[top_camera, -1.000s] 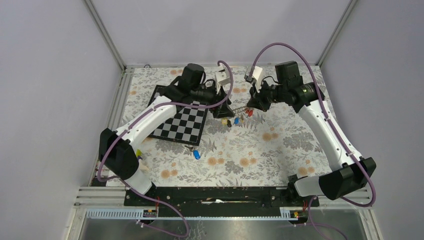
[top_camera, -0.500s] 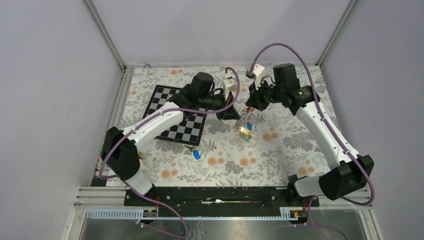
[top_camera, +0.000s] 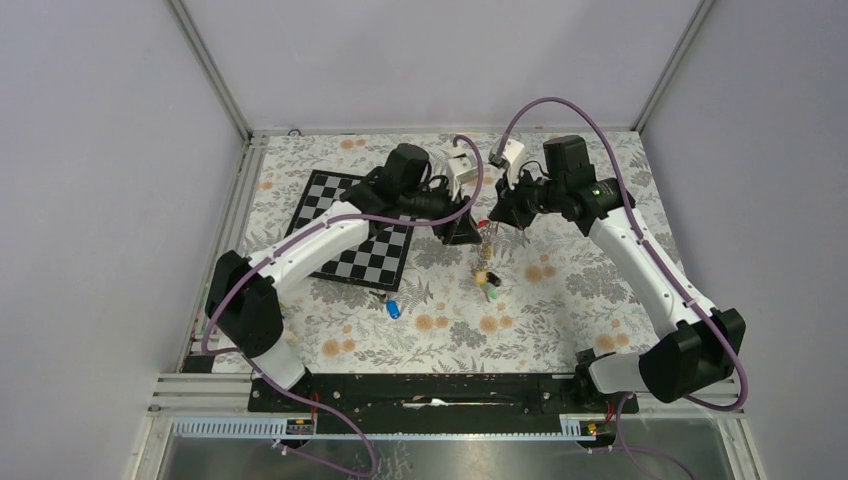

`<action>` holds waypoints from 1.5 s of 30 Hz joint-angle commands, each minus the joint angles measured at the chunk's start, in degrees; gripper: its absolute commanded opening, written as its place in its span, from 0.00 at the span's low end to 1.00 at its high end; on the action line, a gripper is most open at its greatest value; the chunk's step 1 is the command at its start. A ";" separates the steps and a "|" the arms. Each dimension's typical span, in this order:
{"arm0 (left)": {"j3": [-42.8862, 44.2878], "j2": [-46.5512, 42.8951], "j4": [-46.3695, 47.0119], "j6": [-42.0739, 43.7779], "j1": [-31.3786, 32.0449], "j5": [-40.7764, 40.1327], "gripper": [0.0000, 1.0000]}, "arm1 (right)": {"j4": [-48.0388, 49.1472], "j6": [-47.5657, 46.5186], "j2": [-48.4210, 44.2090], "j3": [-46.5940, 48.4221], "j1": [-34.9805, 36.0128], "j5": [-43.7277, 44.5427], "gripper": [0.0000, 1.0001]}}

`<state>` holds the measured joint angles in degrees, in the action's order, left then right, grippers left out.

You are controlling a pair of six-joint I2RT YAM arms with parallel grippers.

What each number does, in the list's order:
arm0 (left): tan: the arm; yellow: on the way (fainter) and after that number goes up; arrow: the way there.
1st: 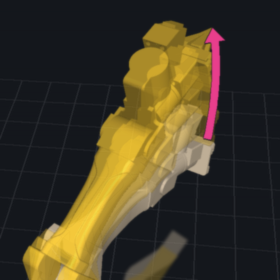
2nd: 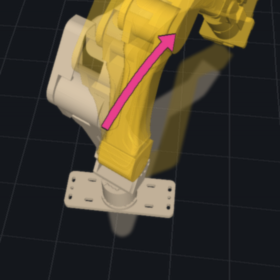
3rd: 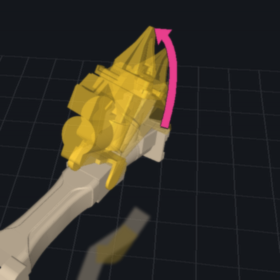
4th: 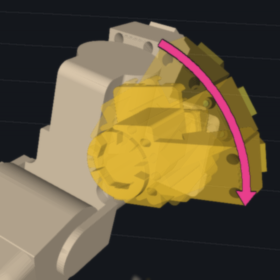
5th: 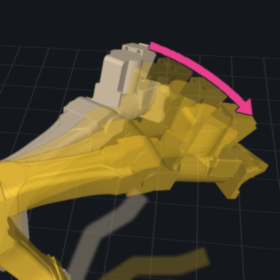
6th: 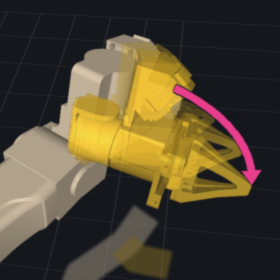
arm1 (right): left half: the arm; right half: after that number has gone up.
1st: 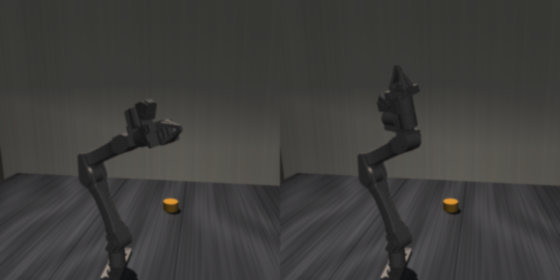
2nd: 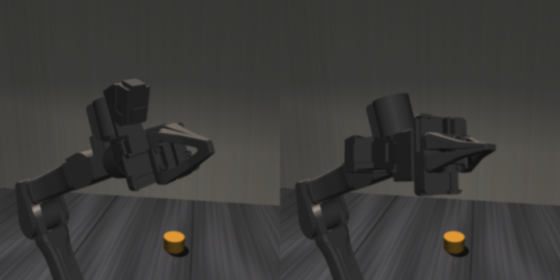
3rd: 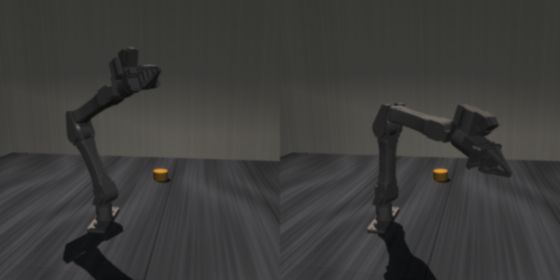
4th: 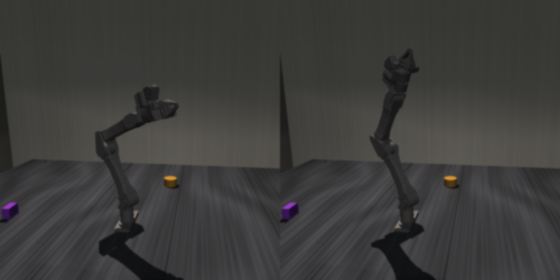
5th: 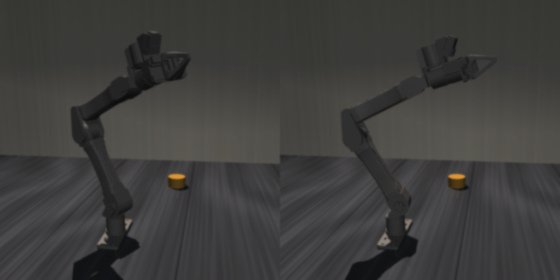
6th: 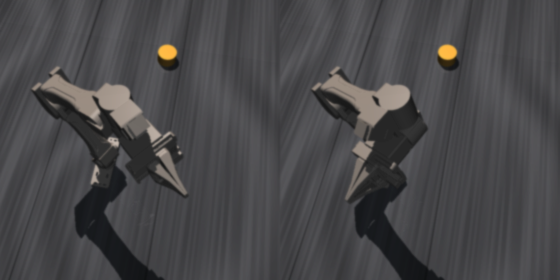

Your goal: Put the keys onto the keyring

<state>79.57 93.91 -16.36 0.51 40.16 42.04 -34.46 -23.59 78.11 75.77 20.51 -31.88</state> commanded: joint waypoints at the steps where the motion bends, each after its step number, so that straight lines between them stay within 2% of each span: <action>1: 4.19 -3.84 -1.29 3.81 -2.92 2.19 0.55 | -0.07 -3.86 -2.57 1.07 0.16 -9.38 0.00; 4: 4.49 -4.65 -1.24 3.97 -5.24 5.67 0.60 | -0.69 -4.56 -2.23 1.79 0.18 -14.26 0.00; 7: 4.46 -4.84 -0.57 4.14 -6.05 7.41 0.59 | -1.61 -4.98 -1.13 3.05 0.23 -18.64 0.00; 14: 2.18 -4.55 1.88 4.04 -5.64 14.34 0.37 | -1.40 -4.32 0.19 3.24 0.23 -24.68 0.00; 25: -0.76 -4.68 1.93 8.66 -5.23 19.06 0.25 | -1.23 -4.61 0.07 1.76 0.23 -26.08 0.00; 37: 0.07 -2.39 1.87 11.59 -2.53 18.66 0.27 | -1.19 -4.68 0.27 1.09 0.23 -27.01 0.01; 45: 0.14 -2.58 0.89 13.72 -2.28 18.45 0.14 | -1.31 -5.31 -0.49 0.07 0.23 -26.57 0.00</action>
<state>79.00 91.57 -16.67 11.51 37.15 58.74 -37.91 -27.86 78.81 75.88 20.51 -56.23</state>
